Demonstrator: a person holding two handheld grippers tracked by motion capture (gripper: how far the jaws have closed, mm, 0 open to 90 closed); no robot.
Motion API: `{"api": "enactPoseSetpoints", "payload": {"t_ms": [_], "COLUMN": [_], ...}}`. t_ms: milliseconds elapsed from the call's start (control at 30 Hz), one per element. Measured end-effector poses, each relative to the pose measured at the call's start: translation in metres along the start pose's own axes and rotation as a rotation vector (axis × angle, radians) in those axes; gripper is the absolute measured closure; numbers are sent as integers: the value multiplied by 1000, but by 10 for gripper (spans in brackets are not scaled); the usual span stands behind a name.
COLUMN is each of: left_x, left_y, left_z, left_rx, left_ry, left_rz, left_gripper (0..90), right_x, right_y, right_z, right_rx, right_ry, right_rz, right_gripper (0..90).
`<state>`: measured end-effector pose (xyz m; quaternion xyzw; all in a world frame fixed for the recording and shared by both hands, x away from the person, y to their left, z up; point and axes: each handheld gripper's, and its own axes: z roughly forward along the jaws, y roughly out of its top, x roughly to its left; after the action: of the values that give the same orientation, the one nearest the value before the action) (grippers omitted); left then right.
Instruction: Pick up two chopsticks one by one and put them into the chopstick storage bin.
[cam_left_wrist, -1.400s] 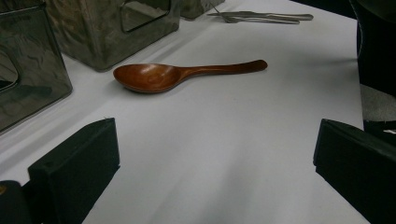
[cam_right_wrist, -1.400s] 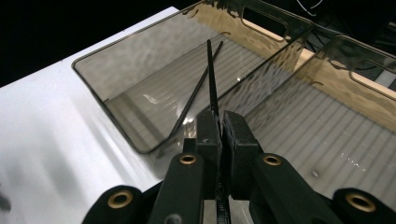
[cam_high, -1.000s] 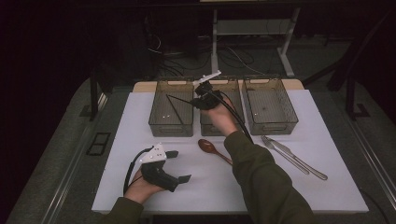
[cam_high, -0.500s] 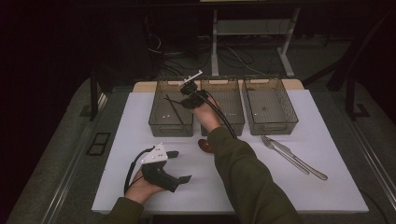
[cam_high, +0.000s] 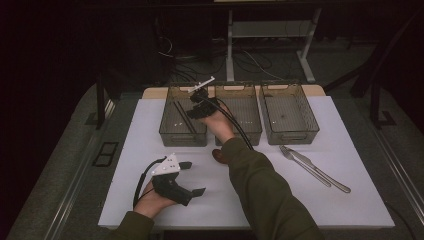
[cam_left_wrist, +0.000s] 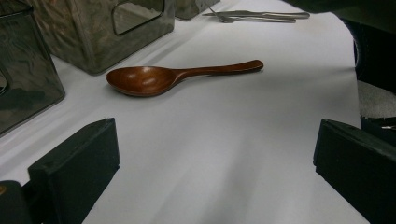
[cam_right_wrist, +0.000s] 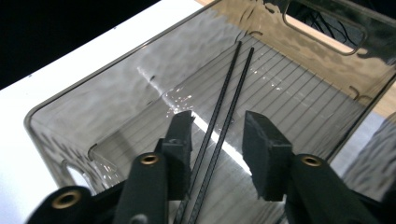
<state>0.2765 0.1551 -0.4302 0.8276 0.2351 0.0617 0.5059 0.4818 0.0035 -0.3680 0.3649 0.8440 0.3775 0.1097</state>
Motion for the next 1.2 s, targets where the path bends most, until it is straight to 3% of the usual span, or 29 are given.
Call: {"api": "enactPoseSetpoints", "payload": {"t_ms": [300, 667, 833, 1200], "left_x": [0, 2, 2, 2], "left_y": [0, -1, -2, -2], "left_z": [1, 1, 0, 0], "left_rx": [8, 17, 8, 4], "left_ry": [4, 8, 7, 12], "left_rz": [0, 6, -11, -14], "left_gripper": [0, 0, 0, 0], "right_x": [-8, -21, -25, -33], "right_y": [-13, -41, -53, -103], "right_z": [-29, -75, -92, -129], "right_rx": [-31, -74, -84, -135], "right_ry": [79, 95, 115, 162], "right_rz": [-1, -41, -58, -72], "right_gripper": [443, 381, 362, 331]}}
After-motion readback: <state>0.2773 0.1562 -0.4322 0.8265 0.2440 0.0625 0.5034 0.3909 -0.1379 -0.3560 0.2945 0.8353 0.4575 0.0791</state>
